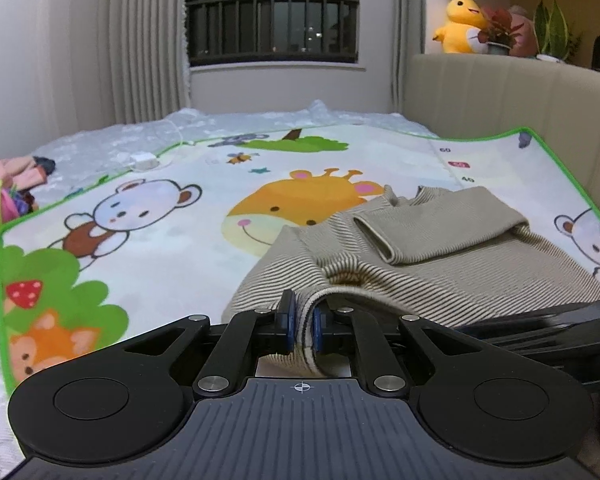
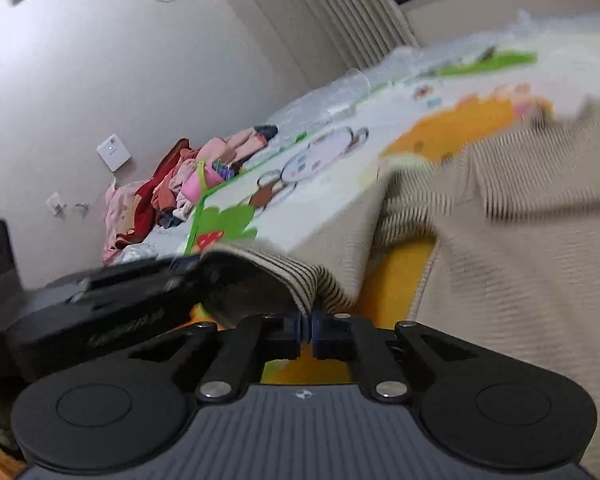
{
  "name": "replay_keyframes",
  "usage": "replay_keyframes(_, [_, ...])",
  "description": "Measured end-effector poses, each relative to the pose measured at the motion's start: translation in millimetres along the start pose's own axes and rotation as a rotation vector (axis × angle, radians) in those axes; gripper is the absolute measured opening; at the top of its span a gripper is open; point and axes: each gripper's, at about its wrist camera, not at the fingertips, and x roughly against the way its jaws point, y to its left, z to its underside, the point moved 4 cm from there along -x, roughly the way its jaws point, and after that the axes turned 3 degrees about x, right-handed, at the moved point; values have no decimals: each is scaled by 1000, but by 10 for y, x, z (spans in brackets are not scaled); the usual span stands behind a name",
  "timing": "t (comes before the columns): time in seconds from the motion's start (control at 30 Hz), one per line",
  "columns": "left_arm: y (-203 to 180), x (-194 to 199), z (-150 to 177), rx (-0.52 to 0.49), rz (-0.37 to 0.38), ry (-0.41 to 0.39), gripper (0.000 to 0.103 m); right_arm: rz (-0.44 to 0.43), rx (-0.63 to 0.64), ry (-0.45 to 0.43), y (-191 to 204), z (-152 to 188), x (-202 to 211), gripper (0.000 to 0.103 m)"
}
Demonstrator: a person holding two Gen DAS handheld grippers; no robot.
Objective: Fold clothes
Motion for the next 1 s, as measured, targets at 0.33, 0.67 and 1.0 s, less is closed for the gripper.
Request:
replay_keyframes(0.33, [-137, 25, -262, 133, 107, -115, 80, 428, 515, -204, -742, -1292, 639, 4])
replay_keyframes(0.67, [-660, -511, -229, 206, 263, 9, 92, 570, 359, -74, -2253, -1343, 795, 8])
replay_keyframes(1.0, [-890, -822, -159, 178, 265, 75, 95, 666, 230, -39, -2634, -928, 963, 31])
